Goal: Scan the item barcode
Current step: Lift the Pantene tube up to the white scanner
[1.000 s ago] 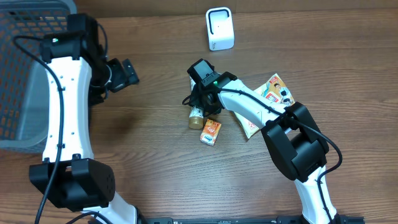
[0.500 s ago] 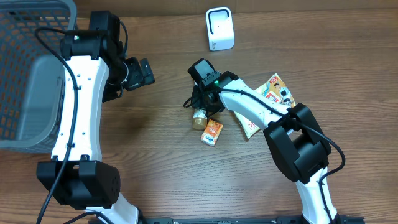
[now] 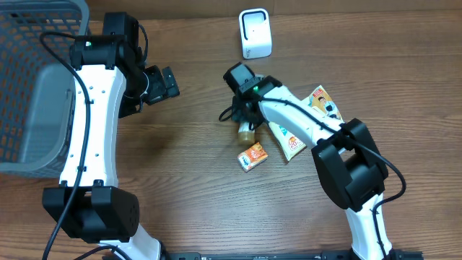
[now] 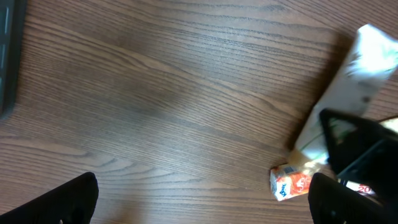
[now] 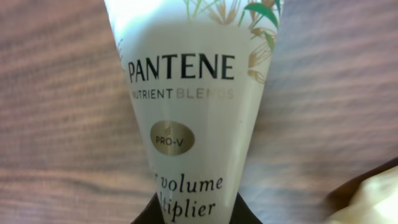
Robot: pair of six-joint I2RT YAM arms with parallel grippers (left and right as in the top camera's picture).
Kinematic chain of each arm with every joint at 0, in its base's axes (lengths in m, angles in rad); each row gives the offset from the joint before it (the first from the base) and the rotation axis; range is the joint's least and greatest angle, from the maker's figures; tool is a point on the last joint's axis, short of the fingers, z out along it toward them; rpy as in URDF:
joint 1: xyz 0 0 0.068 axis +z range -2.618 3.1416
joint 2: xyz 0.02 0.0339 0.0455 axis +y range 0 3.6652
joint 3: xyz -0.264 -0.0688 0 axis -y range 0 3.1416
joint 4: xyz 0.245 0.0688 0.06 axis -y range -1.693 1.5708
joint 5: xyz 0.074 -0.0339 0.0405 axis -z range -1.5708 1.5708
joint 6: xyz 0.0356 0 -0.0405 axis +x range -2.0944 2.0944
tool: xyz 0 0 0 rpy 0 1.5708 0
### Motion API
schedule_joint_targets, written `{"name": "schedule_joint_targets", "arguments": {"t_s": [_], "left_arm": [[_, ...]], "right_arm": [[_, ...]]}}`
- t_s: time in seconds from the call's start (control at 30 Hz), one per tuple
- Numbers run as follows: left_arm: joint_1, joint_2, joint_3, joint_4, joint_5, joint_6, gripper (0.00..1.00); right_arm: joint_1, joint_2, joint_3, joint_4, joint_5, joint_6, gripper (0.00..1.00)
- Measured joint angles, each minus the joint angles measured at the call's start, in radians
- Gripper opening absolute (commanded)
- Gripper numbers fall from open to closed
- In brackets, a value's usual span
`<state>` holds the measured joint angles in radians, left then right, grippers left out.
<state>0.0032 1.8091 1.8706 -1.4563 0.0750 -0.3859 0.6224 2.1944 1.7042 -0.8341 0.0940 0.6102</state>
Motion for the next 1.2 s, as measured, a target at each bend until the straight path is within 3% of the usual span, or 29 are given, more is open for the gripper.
{"name": "schedule_joint_targets", "arguments": {"t_s": [0.3,0.73,1.2], "left_arm": [[0.000,0.000,0.000,0.002,0.000,0.000,1.00],[0.000,0.000,0.000,0.003,0.000,0.000,1.00],[0.000,0.000,0.000,0.003,0.000,0.000,1.00]], "right_arm": [[-0.081,0.000,0.254,0.135,0.168,-0.141,0.04],[-0.225,0.008,0.278,0.533,0.111,-0.137,0.04],[-0.209,0.120,0.278,0.469,0.070,-0.017,0.04]]}}
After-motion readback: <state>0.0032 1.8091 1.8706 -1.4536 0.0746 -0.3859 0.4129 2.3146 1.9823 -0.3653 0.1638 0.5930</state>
